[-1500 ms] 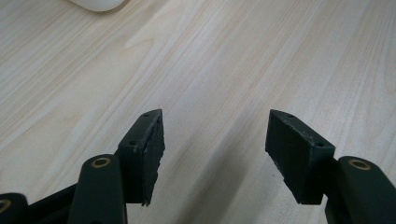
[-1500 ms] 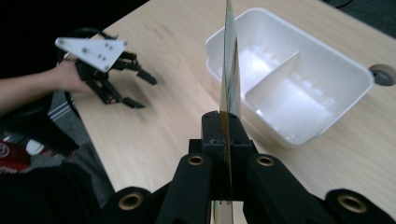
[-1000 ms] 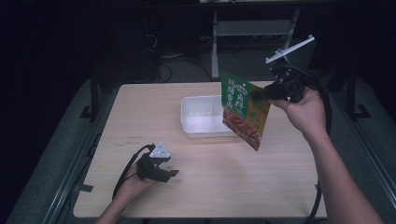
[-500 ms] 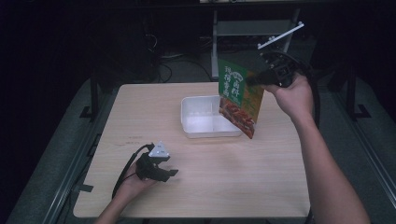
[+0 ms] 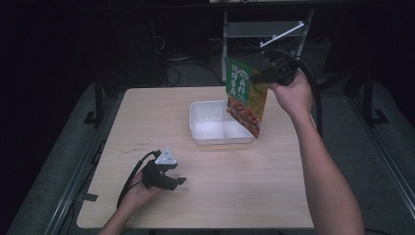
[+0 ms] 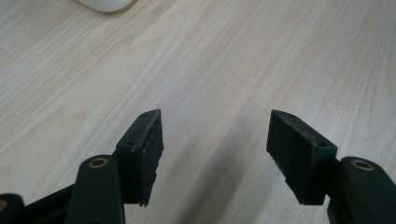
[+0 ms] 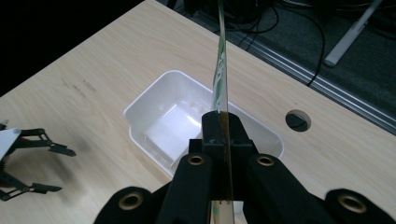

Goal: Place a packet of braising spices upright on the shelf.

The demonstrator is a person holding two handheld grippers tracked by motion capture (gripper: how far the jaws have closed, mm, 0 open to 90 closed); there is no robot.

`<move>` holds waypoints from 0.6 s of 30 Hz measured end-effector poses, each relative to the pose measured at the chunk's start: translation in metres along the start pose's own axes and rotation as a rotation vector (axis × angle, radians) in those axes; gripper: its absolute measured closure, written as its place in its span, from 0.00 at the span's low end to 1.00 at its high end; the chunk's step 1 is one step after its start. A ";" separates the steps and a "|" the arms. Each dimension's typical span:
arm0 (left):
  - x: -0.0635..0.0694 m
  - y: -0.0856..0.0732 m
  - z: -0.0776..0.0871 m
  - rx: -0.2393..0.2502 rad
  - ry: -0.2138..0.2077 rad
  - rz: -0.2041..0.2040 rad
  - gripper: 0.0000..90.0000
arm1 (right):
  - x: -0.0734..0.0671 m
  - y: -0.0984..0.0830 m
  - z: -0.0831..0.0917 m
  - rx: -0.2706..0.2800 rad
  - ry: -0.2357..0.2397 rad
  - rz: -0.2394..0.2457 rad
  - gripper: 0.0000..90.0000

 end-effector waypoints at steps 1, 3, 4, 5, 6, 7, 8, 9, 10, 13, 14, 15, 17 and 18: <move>0.000 0.000 0.000 0.000 0.000 -0.001 0.40 | 0.000 0.001 -0.002 0.001 -0.004 0.003 1.00; 0.000 0.000 0.000 0.000 -0.001 -0.001 0.40 | 0.000 0.001 -0.004 0.002 -0.008 0.003 1.00; 0.000 0.000 0.000 0.002 -0.001 -0.001 0.40 | 0.001 0.002 -0.007 0.002 -0.012 0.000 1.00; 0.000 0.000 0.000 0.001 -0.002 0.000 0.40 | 0.001 0.002 -0.008 0.003 -0.013 0.000 1.00; 0.000 0.000 0.000 0.000 -0.002 0.000 0.40 | 0.002 0.003 -0.010 0.003 -0.014 -0.002 1.00; 0.000 0.000 0.000 0.000 -0.001 -0.001 0.40 | 0.002 0.003 -0.012 0.002 -0.015 -0.004 1.00; 0.000 0.000 0.000 0.001 -0.002 -0.001 0.40 | 0.003 0.004 -0.015 0.002 -0.019 -0.003 1.00; 0.000 0.000 0.001 0.001 -0.002 -0.001 0.40 | 0.003 0.004 -0.017 0.002 -0.020 -0.002 1.00; 0.000 0.000 0.001 0.001 -0.003 -0.001 0.40 | 0.003 0.005 -0.019 0.001 -0.020 0.000 1.00; 0.000 0.000 0.001 0.003 -0.004 0.000 0.40 | 0.004 0.006 -0.026 -0.002 -0.025 0.007 1.00; 0.000 0.000 0.001 0.003 -0.004 0.000 0.40 | 0.004 0.006 -0.028 -0.003 -0.024 0.004 1.00; 0.000 0.000 0.001 0.005 -0.005 0.001 0.40 | 0.004 0.006 -0.030 -0.004 -0.024 0.004 1.00; 0.000 0.000 0.002 0.007 -0.005 0.003 0.39 | 0.004 0.006 -0.033 -0.006 -0.026 0.001 1.00; 0.000 0.000 0.002 0.008 -0.005 0.002 0.39 | 0.004 0.007 -0.035 -0.004 -0.028 0.004 1.00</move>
Point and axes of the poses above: each handheld gripper's, and its own axes: z roughly backward along the jaws, y roughly out of its top, x roughly to its right, the point moved 2 cm from there along -z, roughly forward along the jaws, and after that the axes turned 3 degrees about -z, right-handed, at the moved point
